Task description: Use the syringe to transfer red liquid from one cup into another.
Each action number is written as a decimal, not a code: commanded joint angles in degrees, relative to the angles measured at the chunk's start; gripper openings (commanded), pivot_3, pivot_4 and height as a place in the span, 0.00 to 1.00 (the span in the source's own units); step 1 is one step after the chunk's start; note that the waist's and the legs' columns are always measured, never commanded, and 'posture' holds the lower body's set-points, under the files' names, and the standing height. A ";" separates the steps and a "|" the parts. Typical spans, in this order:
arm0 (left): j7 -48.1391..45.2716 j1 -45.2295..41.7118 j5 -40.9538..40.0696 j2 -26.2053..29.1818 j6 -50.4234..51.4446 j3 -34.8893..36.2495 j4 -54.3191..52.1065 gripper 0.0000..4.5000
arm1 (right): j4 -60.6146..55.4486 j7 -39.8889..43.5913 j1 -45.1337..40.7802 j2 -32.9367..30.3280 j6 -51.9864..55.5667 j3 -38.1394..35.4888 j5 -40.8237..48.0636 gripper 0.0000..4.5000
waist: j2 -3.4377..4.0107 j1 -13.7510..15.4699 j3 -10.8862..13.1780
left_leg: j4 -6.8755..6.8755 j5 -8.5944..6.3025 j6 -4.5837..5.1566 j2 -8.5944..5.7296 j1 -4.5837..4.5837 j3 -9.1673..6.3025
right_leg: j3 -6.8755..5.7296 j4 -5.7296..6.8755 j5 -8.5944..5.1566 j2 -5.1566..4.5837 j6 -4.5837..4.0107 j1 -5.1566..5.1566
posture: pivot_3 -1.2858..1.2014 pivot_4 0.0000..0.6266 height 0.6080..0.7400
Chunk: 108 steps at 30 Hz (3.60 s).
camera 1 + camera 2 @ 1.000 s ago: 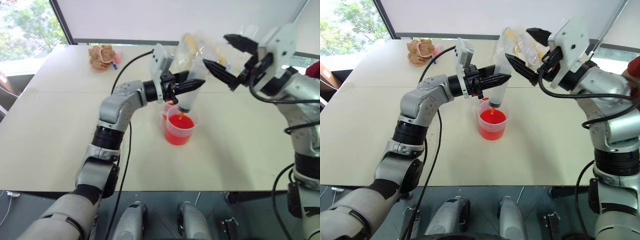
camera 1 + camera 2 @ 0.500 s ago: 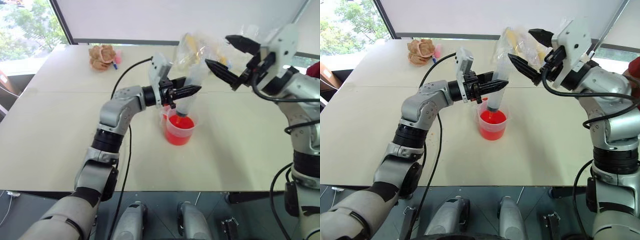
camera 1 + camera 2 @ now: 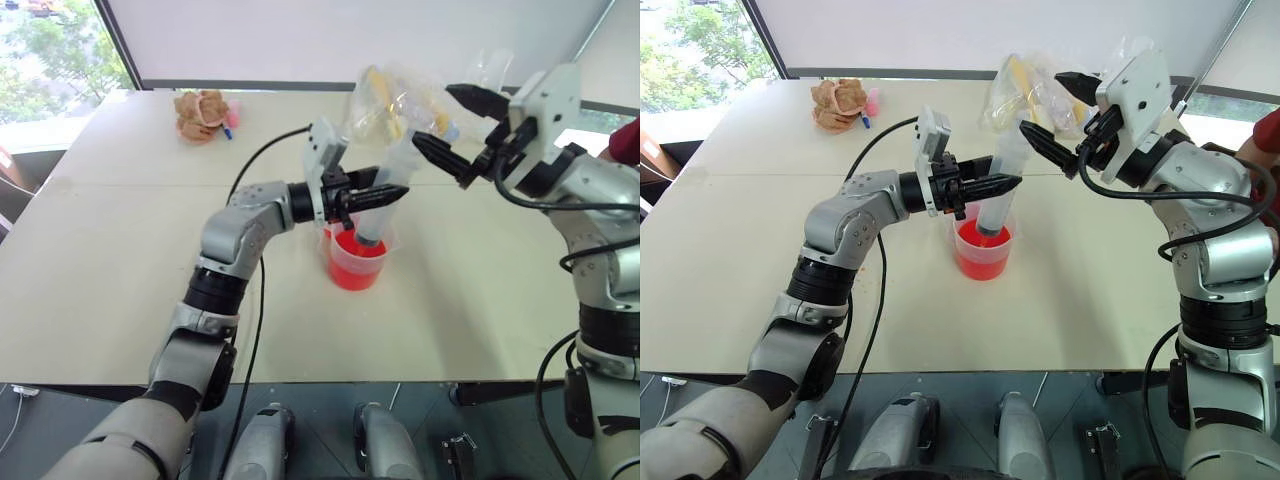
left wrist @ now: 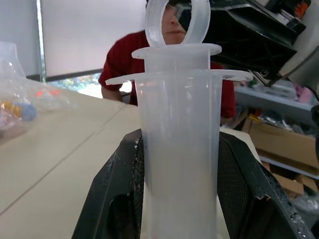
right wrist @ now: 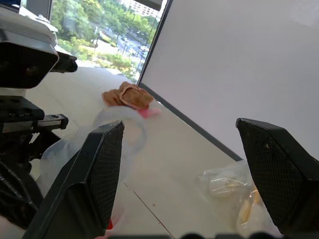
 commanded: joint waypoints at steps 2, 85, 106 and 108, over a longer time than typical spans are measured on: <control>-2.18 0.44 -0.58 1.08 -0.56 -1.34 -4.77 0.32 | 0.56 0.96 -1.81 0.84 -1.95 -0.07 -0.67 0.84 | 0.00 -0.03 0.00 | 0.00 0.00 0.00 0.00 0.00 0.00 | 0.01 0.00 0.00 0.00 0.00 0.00 | 0.52 0.24 0.98; 7.12 -21.97 12.48 -2.54 -35.46 5.43 35.18 0.32 | 11.51 -6.20 -8.03 4.94 -14.19 -4.69 -3.93 0.80 | 0.04 0.15 0.00 | -0.11 0.00 0.01 -0.11 0.02 0.07 | 0.00 -0.09 0.00 0.07 0.01 0.01 | 0.52 0.24 0.98; -0.49 -13.64 12.69 -1.85 -30.44 3.03 26.22 0.32 | 27.72 0.37 -17.52 10.46 -24.18 1.82 -9.55 0.80 | 0.06 -1.11 0.02 | -0.15 0.00 0.01 -0.10 0.02 -0.01 | -0.03 0.00 0.00 0.07 0.02 -0.01 | 0.52 0.24 0.98; -0.62 -13.46 13.13 -1.87 -30.69 2.92 26.47 0.32 | 28.05 1.50 -17.51 10.71 -24.10 2.17 -9.51 0.80 | 0.07 -1.21 0.02 | -0.15 0.00 0.01 -0.10 0.03 0.00 | -0.03 0.01 0.00 0.08 0.01 -0.01 | 0.52 0.24 0.98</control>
